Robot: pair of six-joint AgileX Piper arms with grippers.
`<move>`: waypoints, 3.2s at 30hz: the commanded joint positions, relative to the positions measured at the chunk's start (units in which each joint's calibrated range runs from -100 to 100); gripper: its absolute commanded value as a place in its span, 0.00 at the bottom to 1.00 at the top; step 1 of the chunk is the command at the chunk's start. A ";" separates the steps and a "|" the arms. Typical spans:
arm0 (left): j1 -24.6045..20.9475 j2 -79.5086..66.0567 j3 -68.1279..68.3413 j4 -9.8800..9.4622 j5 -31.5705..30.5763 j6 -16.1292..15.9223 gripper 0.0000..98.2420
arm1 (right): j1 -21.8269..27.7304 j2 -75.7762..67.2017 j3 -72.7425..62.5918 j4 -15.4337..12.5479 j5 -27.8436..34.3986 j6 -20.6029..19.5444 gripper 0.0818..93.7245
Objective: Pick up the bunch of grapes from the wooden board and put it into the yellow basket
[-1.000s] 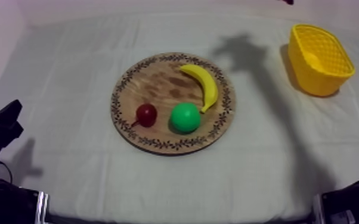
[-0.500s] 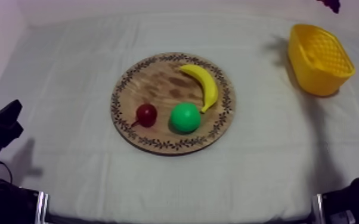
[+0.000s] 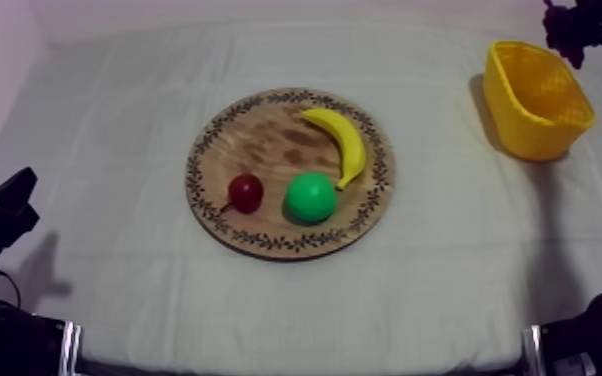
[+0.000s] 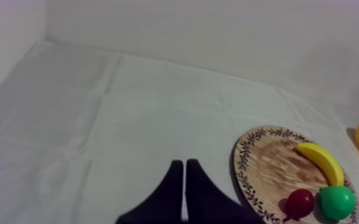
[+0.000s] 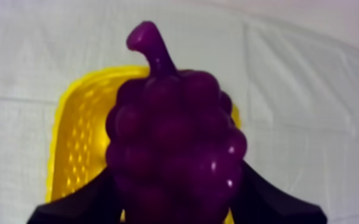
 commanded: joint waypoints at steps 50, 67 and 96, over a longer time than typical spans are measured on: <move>-0.03 0.00 -0.03 0.02 0.01 -0.01 0.00 | -0.08 -10.42 21.74 3.47 -21.47 -1.27 0.56; -0.03 0.00 -0.03 0.02 0.01 -0.01 0.00 | 0.97 -39.18 47.19 4.88 -31.32 -3.73 0.53; -0.03 0.00 -0.03 0.02 0.01 -0.01 0.00 | -6.48 -91.07 90.59 -5.15 -35.16 7.83 0.30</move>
